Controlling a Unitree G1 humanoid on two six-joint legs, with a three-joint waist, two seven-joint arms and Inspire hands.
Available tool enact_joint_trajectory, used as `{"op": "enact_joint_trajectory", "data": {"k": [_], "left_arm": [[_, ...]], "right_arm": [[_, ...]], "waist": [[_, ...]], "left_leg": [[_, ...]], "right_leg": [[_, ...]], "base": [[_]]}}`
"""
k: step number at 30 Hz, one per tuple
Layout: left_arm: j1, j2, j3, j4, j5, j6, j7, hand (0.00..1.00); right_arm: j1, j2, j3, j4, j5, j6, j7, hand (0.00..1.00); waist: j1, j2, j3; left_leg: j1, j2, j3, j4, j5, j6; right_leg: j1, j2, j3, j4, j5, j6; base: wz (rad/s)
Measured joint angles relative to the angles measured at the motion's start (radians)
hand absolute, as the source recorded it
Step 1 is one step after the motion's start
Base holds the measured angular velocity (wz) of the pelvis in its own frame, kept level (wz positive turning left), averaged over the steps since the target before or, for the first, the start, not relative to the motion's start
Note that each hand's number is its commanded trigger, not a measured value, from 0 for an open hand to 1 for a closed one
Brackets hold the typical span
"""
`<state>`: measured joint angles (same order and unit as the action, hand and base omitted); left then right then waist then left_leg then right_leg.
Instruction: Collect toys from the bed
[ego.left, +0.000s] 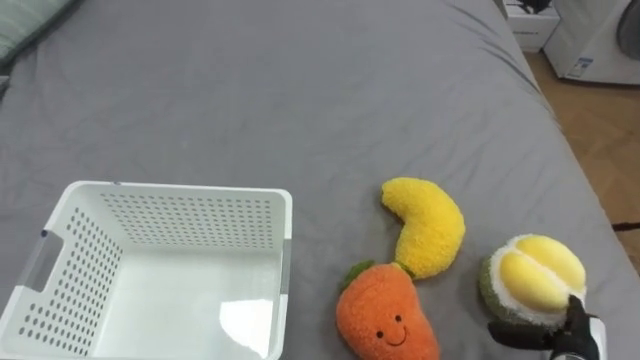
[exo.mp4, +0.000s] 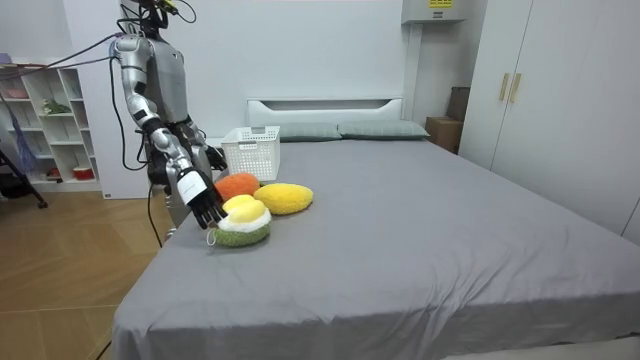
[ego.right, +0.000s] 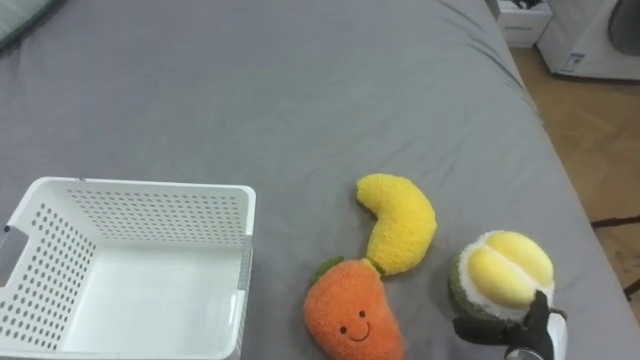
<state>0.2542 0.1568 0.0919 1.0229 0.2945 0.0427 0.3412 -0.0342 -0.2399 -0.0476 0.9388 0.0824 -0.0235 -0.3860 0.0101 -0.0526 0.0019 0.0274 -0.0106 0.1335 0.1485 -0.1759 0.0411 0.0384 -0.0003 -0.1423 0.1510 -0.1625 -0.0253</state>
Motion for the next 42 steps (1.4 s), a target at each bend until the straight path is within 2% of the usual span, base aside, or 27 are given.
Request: {"op": "enact_joint_trajectory", "data": {"k": [6,12,17,20,26,42], "left_arm": [[0.001,0.002,0.000,0.000,0.003,0.002,-0.002,0.00],[0.000,0.002,0.001,-0.001,0.025,0.006,-0.003,0.00],[0.000,0.002,0.002,0.001,0.025,0.042,-0.009,0.00],[-0.001,0.002,0.002,0.011,0.024,0.050,-0.013,0.00],[-0.001,0.003,0.002,0.017,0.025,0.066,-0.027,0.00],[-0.008,0.012,0.001,-0.001,0.025,0.079,-0.045,0.00]], "right_arm": [[0.000,-0.007,0.006,0.000,-0.050,0.002,-0.004,0.00],[-0.001,-0.026,0.004,-0.001,-0.117,0.004,-0.021,0.00],[-0.012,-0.036,0.003,-0.003,-0.179,0.006,-0.040,0.00],[-0.032,-0.038,0.002,-0.003,-0.213,0.013,-0.052,0.00],[-0.057,-0.039,0.003,-0.003,-0.242,0.014,-0.084,0.00],[-0.071,-0.047,0.003,-0.043,-0.242,0.014,-0.087,0.00]], "waist": [[0.000,-0.001,-0.0001],[0.017,-0.001,-0.0002],[0.026,-0.001,0.0000],[0.027,-0.001,0.0000],[0.030,-0.001,0.0004],[0.027,-0.005,0.0003]], "left_leg": [[0.000,-0.001,0.000,-0.004,0.000,0.000],[0.001,-0.001,0.000,-0.003,0.000,0.000],[-0.006,-0.001,-0.006,0.002,0.000,0.000],[-0.007,-0.001,-0.005,0.003,0.000,0.000],[-0.010,-0.001,-0.006,0.003,0.000,0.000],[-0.026,0.000,-0.006,0.003,0.001,0.000]], "right_leg": [[-0.002,0.001,0.000,0.000,0.000,0.000],[-0.002,0.001,-0.004,0.001,0.000,0.000],[-0.003,0.000,-0.012,0.001,0.000,0.000],[-0.003,0.000,-0.013,0.001,0.000,0.000],[-0.005,0.000,-0.013,0.000,0.000,0.000],[-0.020,-0.001,-0.019,0.001,0.000,0.001]], "base": [[0.00],[0.00],[0.03],[0.01],[0.00],[0.01]]}}
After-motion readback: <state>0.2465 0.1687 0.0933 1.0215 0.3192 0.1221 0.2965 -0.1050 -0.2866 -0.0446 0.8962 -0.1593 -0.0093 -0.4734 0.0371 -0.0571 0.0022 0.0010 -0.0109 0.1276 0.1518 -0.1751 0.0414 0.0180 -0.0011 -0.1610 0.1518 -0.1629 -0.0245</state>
